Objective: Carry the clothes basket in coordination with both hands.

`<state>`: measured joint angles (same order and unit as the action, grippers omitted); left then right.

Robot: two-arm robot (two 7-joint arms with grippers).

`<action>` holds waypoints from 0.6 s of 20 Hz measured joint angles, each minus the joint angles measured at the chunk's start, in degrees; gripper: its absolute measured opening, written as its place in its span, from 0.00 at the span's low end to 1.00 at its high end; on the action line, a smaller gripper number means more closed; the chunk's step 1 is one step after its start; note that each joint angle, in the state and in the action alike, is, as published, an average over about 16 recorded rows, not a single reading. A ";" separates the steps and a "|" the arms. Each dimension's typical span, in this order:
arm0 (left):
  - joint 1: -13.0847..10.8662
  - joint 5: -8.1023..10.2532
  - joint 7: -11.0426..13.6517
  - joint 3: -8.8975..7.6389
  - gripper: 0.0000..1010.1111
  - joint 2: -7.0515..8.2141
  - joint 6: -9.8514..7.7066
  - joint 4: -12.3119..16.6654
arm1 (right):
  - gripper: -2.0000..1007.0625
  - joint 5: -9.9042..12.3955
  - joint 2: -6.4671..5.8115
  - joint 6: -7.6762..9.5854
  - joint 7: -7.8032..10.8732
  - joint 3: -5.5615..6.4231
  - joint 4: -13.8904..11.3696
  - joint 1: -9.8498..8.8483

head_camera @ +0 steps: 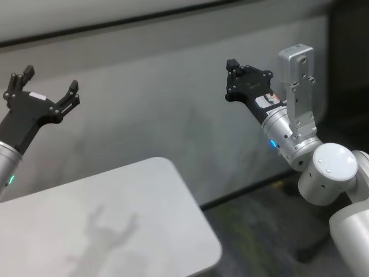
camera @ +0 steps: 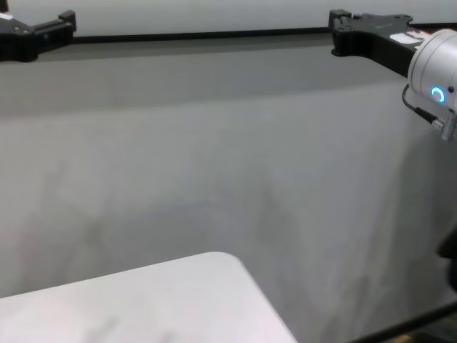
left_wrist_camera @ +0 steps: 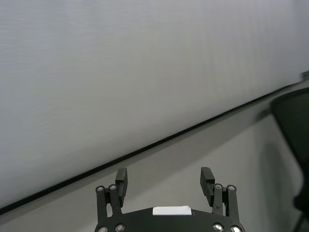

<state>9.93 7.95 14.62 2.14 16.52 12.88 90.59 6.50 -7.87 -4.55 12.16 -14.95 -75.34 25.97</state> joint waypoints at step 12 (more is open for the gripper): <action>0.00 0.00 0.00 0.00 0.99 0.00 0.00 0.00 | 0.00 0.00 0.01 0.00 0.00 0.00 0.00 0.00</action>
<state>9.93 7.95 14.62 2.13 16.52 12.88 90.59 6.50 -7.86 -4.55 12.16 -14.95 -75.33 25.97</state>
